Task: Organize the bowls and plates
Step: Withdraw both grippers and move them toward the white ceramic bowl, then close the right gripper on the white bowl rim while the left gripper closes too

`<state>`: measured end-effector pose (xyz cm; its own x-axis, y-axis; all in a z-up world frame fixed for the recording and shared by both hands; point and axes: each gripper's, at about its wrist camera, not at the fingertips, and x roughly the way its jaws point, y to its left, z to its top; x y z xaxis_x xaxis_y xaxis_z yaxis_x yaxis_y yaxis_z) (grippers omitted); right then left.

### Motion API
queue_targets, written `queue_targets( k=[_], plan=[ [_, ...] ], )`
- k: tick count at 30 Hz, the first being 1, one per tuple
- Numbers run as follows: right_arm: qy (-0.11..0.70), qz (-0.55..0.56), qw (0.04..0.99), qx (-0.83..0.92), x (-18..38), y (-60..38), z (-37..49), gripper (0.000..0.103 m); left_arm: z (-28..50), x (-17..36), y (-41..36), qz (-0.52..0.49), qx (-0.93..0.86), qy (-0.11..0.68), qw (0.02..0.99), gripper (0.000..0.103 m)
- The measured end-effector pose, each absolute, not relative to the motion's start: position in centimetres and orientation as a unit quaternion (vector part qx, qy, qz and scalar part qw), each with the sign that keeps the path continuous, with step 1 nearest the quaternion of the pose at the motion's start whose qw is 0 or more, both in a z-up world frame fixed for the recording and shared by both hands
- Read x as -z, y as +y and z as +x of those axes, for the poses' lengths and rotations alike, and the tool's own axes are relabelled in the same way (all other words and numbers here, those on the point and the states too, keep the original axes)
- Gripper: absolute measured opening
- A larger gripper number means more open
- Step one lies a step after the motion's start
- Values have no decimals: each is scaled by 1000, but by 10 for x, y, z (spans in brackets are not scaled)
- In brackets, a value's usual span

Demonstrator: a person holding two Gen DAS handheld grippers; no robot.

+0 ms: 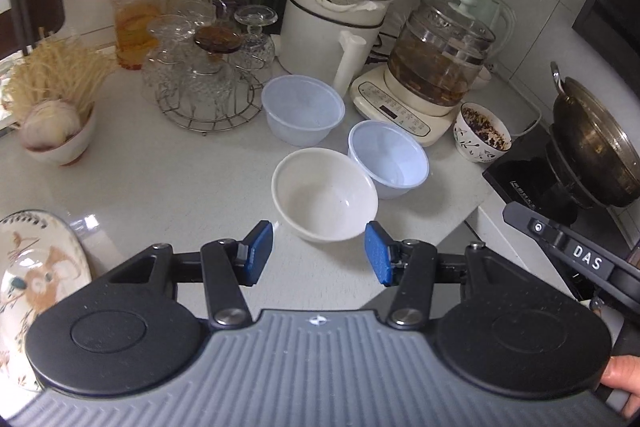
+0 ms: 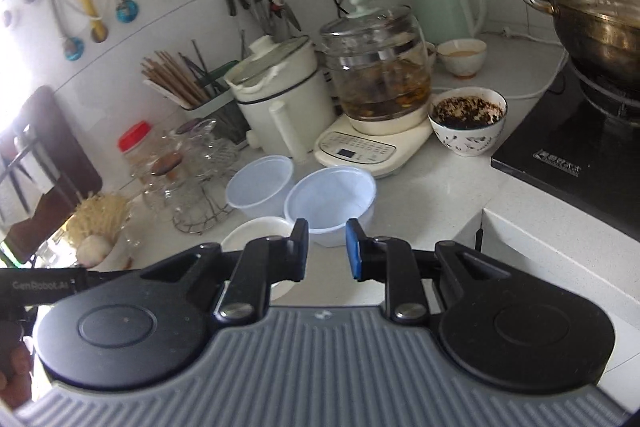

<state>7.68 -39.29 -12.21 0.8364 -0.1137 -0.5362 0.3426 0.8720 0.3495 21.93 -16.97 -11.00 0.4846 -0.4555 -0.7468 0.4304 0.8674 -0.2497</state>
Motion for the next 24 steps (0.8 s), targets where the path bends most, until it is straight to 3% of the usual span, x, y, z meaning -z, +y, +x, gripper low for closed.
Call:
queue_targets(
  k=[12,13,14,16,24],
  plan=[
    [284,257,913,142,146,-433,107,25,277,131,-224,14,267,465,844,57],
    [287,259,911,144,148,-435,110,27,282,132,-228,17,269,466,843,57],
    [289,262,909,145,150,-437,112,43,286,134,-233,21,271,467,841,57],
    [288,271,907,147,155,-441,116,62,294,137,-242,30,274,470,838,57],
    [301,304,893,142,174,-454,135,62,323,149,-265,37,281,483,828,57]
  ],
)
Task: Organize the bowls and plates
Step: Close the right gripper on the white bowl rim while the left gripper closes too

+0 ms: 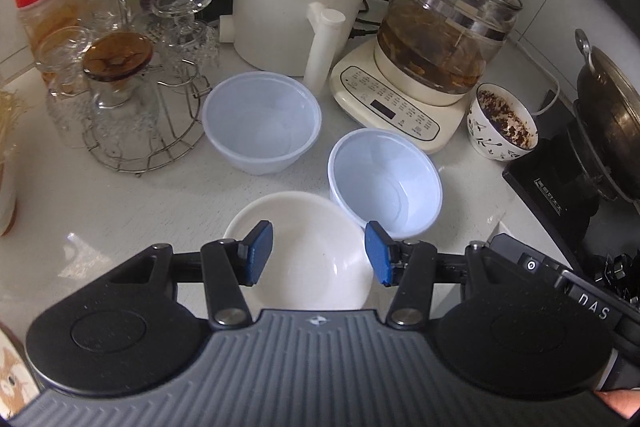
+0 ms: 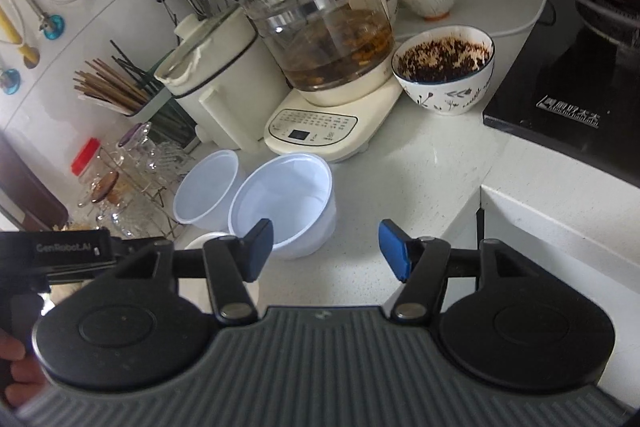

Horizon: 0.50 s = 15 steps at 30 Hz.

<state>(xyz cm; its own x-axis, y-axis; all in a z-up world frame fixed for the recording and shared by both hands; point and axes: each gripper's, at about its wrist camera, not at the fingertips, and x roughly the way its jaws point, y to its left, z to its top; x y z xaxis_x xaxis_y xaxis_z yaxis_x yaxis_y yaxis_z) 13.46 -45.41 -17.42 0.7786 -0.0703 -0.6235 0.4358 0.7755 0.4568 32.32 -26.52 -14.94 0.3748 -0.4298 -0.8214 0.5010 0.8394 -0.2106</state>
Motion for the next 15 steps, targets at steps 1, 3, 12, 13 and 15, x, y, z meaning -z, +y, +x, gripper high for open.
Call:
queue_targets(
  k=[1,3,12,13,15],
  plan=[
    [301,306,892,142,176,-456,137,62,326,152,-268,39,282,485,827,57],
    [301,310,891,141,180,-458,142,62,332,156,-272,39,284,488,825,57],
    [313,338,877,137,198,-471,170,55,361,178,-280,15,299,513,804,56],
    [312,345,874,137,199,-472,173,54,364,180,-282,14,302,514,803,56],
    [311,355,871,139,201,-474,177,53,370,183,-287,15,305,515,801,56]
  ],
)
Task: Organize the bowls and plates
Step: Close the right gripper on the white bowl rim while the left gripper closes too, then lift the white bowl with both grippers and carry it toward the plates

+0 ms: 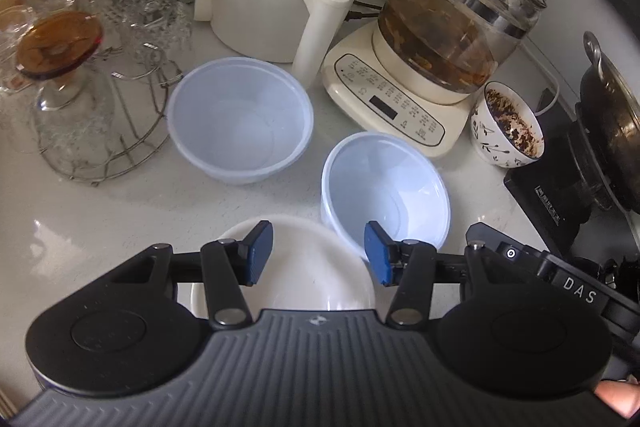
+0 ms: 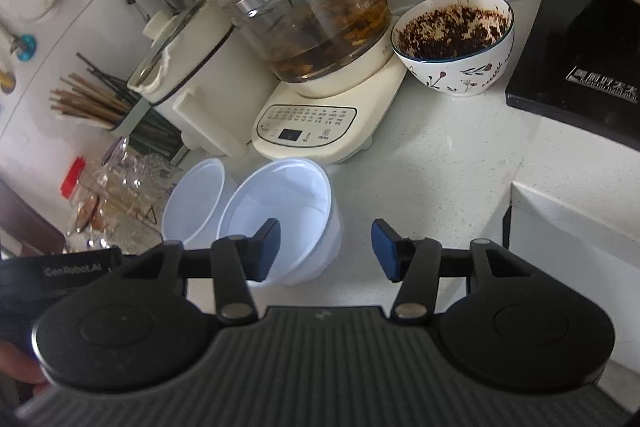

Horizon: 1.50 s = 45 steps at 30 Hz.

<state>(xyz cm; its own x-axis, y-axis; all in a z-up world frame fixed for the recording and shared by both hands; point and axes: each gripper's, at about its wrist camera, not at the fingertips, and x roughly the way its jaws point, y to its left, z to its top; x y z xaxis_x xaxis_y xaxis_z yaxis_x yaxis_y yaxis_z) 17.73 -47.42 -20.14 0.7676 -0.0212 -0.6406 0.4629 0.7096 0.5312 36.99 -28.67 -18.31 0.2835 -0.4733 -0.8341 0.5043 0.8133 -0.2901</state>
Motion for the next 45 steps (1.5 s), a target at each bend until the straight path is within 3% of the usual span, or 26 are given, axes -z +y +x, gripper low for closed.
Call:
queue_targets(
  k=[11,18,25,30,35,37,45],
  plan=[
    [330,382,848,159,226,-478,197,37,391,197,-307,38,315,522,792,50],
    [331,399,841,152,234,-482,202,34,394,198,-308,33,321,523,789,50],
    [340,409,837,127,239,-483,212,10,393,202,-314,34,313,528,789,50],
    [334,445,823,110,245,-490,211,8,396,206,-314,27,305,535,788,50],
    [328,453,822,104,244,-492,208,8,397,207,-319,29,306,536,786,20],
    [327,450,825,103,241,-492,208,8,395,206,-322,34,311,534,786,12],
    [315,443,833,103,228,-494,203,8,387,189,-328,44,321,512,795,11]
  ],
)
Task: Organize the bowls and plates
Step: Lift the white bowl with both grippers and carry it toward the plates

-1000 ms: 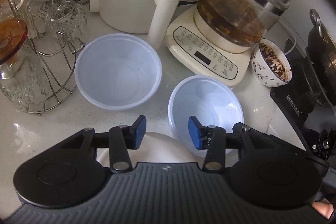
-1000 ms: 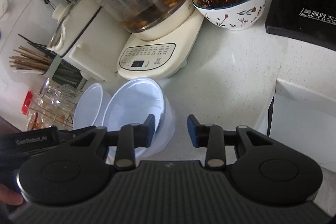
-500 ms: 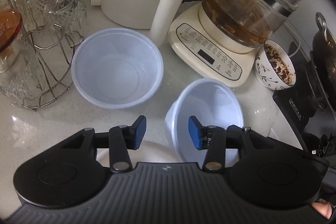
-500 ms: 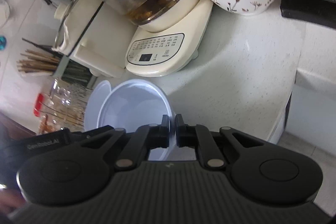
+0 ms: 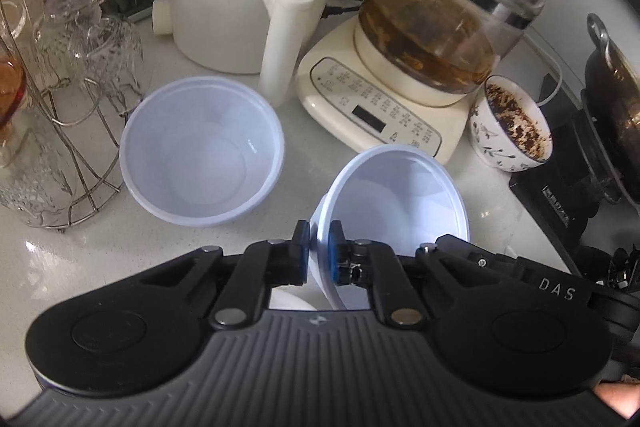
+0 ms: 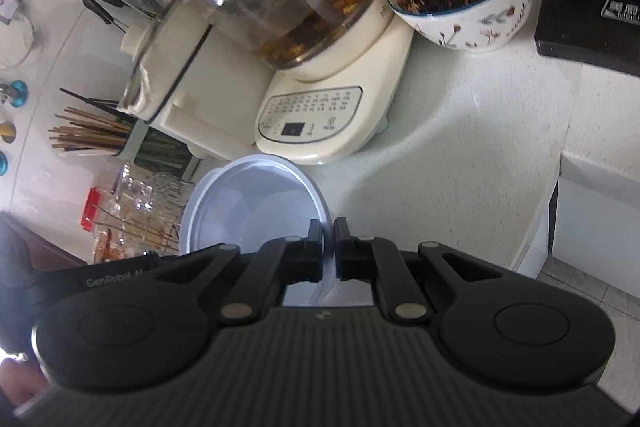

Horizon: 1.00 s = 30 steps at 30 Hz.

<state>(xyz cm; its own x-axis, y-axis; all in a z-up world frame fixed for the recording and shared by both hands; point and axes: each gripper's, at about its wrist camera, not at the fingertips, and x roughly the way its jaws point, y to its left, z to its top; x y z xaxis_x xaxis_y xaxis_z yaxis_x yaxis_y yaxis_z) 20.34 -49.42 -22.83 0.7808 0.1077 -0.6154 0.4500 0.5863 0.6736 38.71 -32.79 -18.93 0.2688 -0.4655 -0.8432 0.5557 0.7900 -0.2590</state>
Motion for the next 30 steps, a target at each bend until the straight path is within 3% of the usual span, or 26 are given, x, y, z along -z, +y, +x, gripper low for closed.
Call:
queue_targets(
  k=[14,30],
  plan=[
    [287,408,862,90,178,-481,186,8,360,140,-298,12,331,476,815,11],
    [293,361,885,21,143,-419,170,9,307,116,-199,-39,284,454,844,12]
  ],
)
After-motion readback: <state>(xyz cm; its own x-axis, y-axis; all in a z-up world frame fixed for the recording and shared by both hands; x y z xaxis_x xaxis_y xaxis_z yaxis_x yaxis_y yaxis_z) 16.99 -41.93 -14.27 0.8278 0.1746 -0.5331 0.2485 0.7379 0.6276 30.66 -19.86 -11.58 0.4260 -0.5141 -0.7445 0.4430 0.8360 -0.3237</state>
